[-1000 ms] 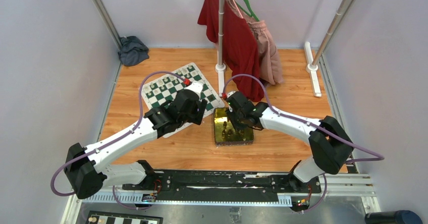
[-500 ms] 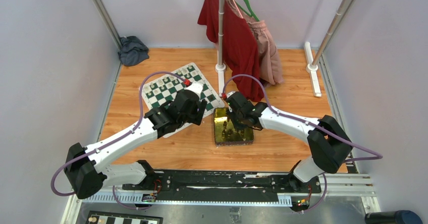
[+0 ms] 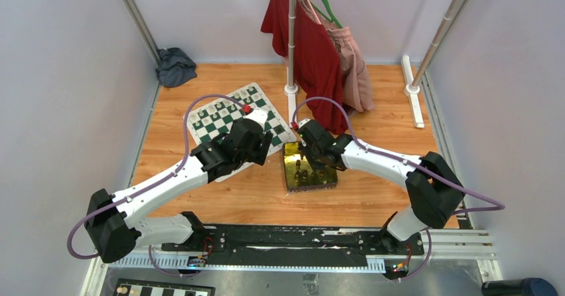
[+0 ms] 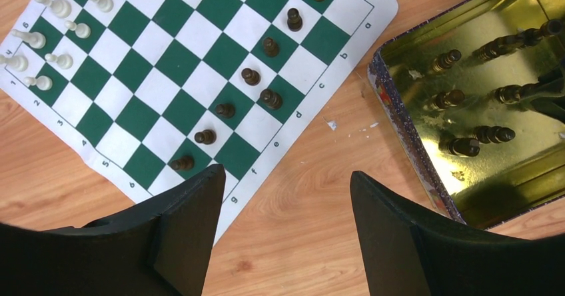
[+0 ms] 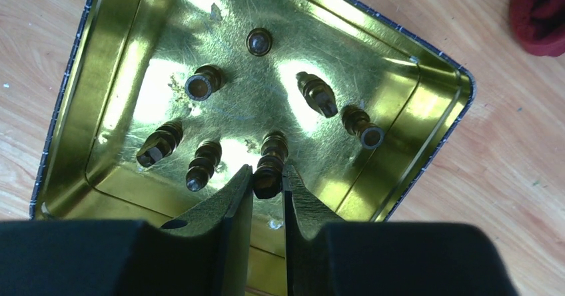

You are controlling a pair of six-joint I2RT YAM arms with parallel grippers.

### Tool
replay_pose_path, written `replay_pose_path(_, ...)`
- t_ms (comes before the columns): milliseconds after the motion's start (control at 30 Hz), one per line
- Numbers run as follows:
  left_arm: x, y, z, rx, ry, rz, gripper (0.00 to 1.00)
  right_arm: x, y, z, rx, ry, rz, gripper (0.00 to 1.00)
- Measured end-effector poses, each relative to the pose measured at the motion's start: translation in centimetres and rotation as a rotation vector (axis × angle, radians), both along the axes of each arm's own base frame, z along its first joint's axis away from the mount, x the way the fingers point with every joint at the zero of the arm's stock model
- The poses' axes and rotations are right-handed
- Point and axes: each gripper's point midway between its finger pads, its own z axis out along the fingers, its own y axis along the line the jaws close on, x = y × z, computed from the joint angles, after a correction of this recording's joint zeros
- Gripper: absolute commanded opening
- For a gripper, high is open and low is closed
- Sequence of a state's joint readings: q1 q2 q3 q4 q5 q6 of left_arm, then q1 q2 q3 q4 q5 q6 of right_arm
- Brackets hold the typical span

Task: Set up the chess pieces on the board
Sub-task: Pick up the chess piece from the storage box.

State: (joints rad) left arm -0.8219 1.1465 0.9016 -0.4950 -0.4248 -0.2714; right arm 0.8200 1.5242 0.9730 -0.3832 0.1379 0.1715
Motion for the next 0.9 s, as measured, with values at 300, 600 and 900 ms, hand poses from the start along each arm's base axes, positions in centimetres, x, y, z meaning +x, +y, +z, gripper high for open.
replay_pose_path(300,0.0,0.3,0.0,0.01,-0.002,0.011,0.74,0.8,-0.2,0.7,-0.028,-0.041,0.02,0.0)
replay_pose_path(600,-0.2,1.5,0.6,0.017,-0.014,0.055,0.74,2.0,1.0,3.5,-0.004,-0.082,0.04,0.0)
replay_pose_path(900,-1.6,4.2,3.4,-0.05,-0.071,0.153,0.84,3.9,3.5,7.5,0.065,-0.151,0.064,0.0)
